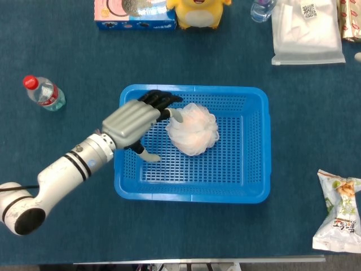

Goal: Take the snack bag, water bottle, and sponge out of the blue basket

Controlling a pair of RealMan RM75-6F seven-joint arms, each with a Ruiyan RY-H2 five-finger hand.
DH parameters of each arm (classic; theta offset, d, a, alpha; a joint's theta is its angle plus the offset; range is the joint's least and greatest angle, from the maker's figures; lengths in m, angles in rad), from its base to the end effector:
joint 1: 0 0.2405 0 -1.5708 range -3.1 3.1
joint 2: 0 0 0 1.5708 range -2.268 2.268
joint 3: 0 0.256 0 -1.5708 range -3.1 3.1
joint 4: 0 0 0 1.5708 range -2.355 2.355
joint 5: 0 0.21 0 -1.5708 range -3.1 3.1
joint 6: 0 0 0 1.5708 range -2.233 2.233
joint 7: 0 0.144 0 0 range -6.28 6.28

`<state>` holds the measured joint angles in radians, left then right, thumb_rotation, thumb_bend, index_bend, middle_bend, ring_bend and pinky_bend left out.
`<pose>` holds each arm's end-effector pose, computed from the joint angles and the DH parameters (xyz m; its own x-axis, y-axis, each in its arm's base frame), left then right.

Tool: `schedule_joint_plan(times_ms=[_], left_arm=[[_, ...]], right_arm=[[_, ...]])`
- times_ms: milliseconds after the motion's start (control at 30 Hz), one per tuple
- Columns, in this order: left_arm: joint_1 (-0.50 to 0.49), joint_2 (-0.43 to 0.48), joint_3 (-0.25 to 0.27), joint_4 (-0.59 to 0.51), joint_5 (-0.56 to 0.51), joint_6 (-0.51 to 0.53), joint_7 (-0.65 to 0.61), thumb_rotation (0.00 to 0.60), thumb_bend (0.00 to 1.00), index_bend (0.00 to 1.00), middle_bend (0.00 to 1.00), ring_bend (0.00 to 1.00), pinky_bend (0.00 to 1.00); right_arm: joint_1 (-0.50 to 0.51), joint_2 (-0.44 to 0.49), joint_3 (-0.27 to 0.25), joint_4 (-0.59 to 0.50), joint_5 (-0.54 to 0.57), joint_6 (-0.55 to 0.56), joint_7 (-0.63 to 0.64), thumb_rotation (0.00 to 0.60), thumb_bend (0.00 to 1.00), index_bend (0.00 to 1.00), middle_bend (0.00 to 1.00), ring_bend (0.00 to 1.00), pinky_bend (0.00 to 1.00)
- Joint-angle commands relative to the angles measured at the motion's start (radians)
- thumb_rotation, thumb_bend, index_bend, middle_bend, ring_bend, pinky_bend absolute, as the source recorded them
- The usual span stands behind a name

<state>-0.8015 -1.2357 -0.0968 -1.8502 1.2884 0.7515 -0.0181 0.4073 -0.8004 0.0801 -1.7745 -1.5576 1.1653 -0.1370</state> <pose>-0.1079 0.2897 0.0215 0.3445 0.5582 0.7548 0.8602 -0.5098 -0.0155 -0.2337 -0.2673 0.2028 0.6946 -0.0465 0.7179 -0.6852 -0.3467 0.6406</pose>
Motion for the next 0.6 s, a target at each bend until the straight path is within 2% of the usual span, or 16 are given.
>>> schedule_joint_plan(times_ms=[33, 300, 600], left_arm=[[-0.008, -0.012, 0.001, 0.002, 0.001, -0.008, 0.006, 0.600, 0.05, 0.25, 0.07, 0.00, 0.00], [-0.040, -0.080, 0.005, 0.051, -0.008, -0.033, 0.034, 0.600, 0.05, 0.26, 0.08, 0.00, 0.00], [-0.066, -0.147, -0.006, 0.133, -0.052, -0.045, 0.053, 0.600, 0.05, 0.26, 0.13, 0.03, 0.00]], right_arm=[[-0.004, -0.001, -0.001, 0.006, 0.001, 0.003, 0.007, 0.600, 0.00, 0.19, 0.31, 0.34, 0.58], [-0.016, -0.004, -0.007, 0.024, 0.004, 0.009, 0.028, 0.600, 0.00, 0.19, 0.31, 0.34, 0.58], [-0.025, -0.006, -0.014, 0.046, 0.007, 0.007, 0.053, 0.600, 0.00, 0.19, 0.31, 0.34, 0.58]])
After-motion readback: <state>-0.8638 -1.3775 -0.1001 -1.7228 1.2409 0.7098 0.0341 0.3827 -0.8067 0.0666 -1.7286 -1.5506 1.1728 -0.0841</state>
